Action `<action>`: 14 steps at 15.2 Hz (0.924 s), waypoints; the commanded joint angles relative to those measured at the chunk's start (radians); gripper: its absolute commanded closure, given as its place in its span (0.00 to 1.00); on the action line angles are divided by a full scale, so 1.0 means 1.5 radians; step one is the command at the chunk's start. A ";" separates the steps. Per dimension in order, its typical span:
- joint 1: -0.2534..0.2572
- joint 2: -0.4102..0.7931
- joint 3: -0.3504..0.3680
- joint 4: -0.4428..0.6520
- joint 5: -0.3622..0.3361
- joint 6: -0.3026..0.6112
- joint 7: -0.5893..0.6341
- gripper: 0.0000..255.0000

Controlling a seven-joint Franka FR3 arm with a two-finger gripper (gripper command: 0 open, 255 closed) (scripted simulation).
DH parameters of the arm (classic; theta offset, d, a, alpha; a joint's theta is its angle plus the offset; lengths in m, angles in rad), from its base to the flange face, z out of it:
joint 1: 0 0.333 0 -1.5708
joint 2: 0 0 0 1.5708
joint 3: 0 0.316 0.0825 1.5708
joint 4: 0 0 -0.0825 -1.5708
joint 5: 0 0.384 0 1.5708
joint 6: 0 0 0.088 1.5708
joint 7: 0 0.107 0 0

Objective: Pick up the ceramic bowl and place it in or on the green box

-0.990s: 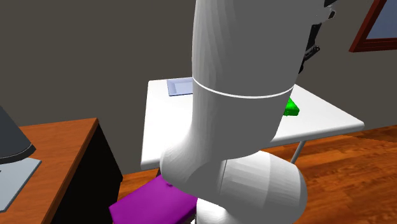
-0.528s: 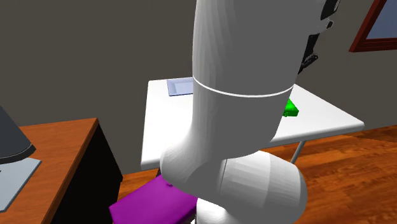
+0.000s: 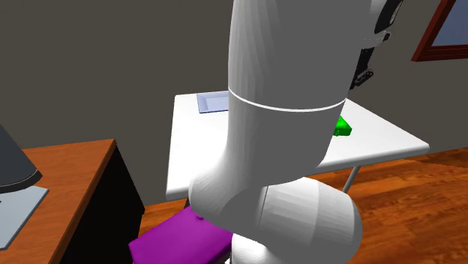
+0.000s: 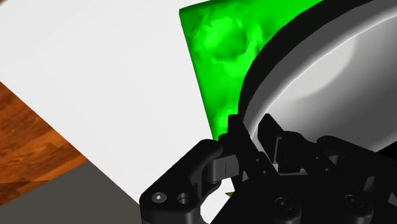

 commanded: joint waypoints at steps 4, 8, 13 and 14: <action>0.005 0.002 0.003 -0.009 0.002 -0.001 0.000 1.00; 0.003 -0.001 0.001 -0.014 0.001 0.000 -0.004 0.00; 0.005 -0.022 0.003 0.030 -0.008 -0.064 0.007 0.00; 0.004 -0.028 0.004 0.041 -0.010 -0.081 0.008 0.00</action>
